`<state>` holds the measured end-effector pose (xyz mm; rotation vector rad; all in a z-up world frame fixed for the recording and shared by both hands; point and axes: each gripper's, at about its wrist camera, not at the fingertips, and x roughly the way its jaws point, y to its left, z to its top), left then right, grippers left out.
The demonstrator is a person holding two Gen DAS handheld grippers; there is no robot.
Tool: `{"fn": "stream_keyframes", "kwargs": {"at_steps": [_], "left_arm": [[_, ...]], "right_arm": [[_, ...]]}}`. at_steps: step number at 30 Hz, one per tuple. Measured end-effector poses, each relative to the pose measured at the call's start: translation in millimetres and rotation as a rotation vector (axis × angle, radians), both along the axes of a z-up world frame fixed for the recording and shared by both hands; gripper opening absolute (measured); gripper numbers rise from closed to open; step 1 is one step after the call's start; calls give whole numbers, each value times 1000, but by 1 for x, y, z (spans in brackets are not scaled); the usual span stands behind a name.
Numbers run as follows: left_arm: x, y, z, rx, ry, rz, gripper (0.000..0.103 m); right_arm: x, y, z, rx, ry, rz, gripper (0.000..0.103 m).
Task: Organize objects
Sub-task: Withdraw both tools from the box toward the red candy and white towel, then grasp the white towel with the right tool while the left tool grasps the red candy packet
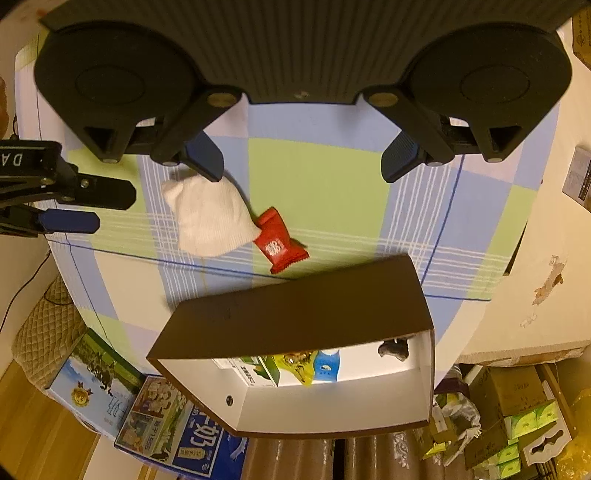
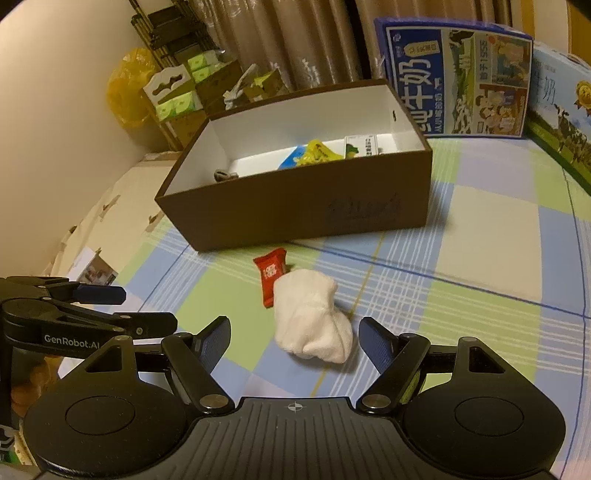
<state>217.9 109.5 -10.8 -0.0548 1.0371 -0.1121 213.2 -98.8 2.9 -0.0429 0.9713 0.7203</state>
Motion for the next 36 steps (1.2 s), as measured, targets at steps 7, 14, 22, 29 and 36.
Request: {"fn": "stream_keyframes", "kwargs": {"at_steps": [7,14,22,29,36], "left_arm": [[-3,-1,-6,4,18,1,90],[-3,-3,-16,18,43,-1,90],[2,3,-28,27,69,21,90],[9,8,-41,30,90,36,90],[19,12,-53,33,110,45,90]], "right_arm": [[-5,8,-10,-21,16,17,74],[-11,17,-22,-45,20,26,74],[-5,26,-34,-77,2,25,74],[6,35,-54,-120,-8,33,74],[19,41,-71,-153,-16,36,74]]}}
